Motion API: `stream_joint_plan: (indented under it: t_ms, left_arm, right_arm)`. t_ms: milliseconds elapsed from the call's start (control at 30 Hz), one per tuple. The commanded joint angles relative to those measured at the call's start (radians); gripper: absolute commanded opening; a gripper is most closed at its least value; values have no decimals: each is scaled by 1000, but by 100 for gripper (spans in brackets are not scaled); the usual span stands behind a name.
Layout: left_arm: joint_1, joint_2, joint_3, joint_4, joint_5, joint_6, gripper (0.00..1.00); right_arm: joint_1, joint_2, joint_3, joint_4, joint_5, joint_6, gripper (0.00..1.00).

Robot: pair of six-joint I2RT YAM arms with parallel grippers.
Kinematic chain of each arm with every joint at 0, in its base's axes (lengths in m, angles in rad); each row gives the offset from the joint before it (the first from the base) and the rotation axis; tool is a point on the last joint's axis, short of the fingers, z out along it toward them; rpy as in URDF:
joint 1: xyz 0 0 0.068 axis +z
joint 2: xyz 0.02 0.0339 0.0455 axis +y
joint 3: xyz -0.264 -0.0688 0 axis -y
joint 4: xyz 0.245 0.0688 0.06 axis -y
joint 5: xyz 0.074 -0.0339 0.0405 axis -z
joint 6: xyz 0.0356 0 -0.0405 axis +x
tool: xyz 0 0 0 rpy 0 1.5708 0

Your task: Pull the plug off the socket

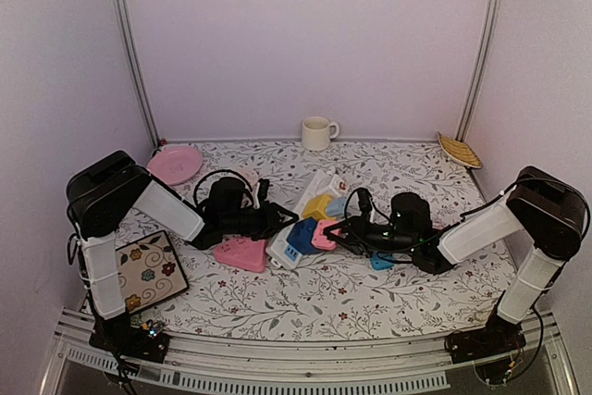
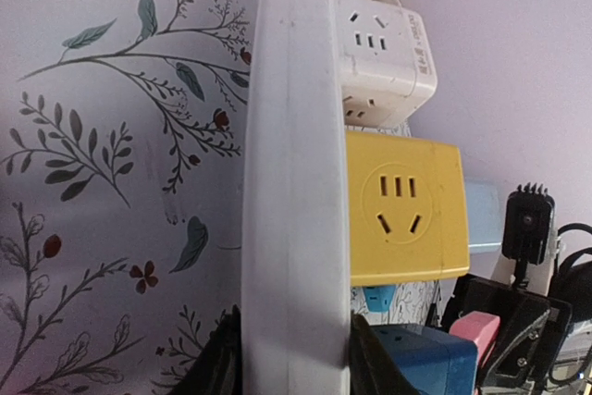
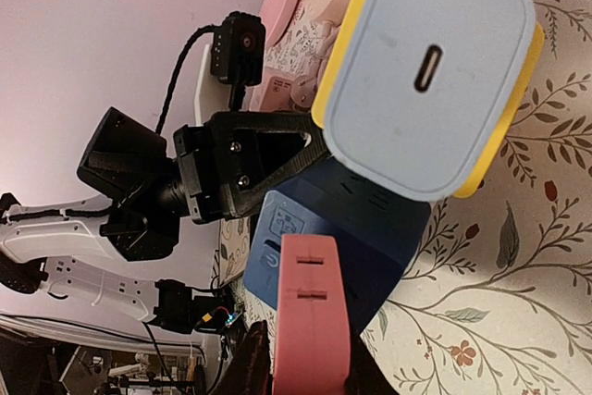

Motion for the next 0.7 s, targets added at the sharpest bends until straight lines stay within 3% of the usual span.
stream_joint_plan:
  t_ms: [0, 667]
  left_arm:
    - [-26, 29, -24, -60, 23, -8, 11]
    - [-36, 46, -42, -77, -51, 36, 7]
  right_arm:
    - [6, -27, 8, 94, -53, -39, 5]
    - [-26, -140, -68, 297, -122, 73, 4]
